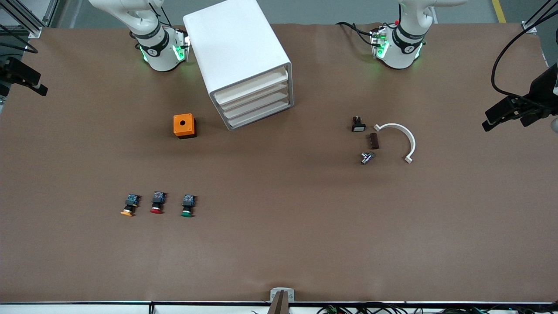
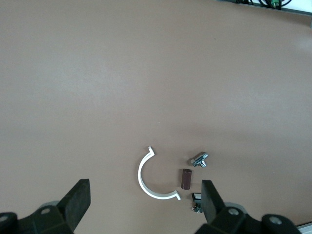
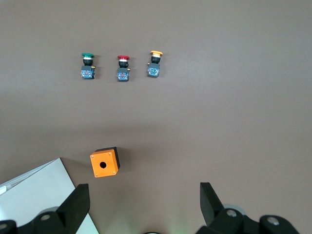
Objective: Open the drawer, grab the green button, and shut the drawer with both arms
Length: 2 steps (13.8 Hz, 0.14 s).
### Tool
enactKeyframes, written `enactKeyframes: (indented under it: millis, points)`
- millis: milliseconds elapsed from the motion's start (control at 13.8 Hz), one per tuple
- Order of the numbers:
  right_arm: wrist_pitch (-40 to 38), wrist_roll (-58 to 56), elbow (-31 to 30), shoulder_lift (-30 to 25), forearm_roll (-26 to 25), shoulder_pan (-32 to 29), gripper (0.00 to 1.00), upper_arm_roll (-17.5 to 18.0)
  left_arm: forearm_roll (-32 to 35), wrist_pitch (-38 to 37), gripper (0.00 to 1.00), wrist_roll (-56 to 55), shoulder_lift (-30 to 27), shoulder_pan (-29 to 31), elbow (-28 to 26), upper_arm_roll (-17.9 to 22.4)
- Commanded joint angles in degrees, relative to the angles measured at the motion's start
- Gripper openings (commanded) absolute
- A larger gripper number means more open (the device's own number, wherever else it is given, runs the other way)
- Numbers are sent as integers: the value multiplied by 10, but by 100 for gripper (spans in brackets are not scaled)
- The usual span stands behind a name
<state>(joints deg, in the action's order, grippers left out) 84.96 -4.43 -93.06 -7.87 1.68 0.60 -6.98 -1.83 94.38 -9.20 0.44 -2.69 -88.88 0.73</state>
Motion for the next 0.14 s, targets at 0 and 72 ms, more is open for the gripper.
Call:
enactKeyframes:
  millis: [0, 72]
  points:
    - [3, -2, -16, -19, 10, -16, 100, 12, -5, -6, 100, 0, 4, 1, 13, -1]
    - [1, -2, -17, -22, 9, -15, 100, 13, -5, -6, 100, -1, 4, 1, 15, -1]
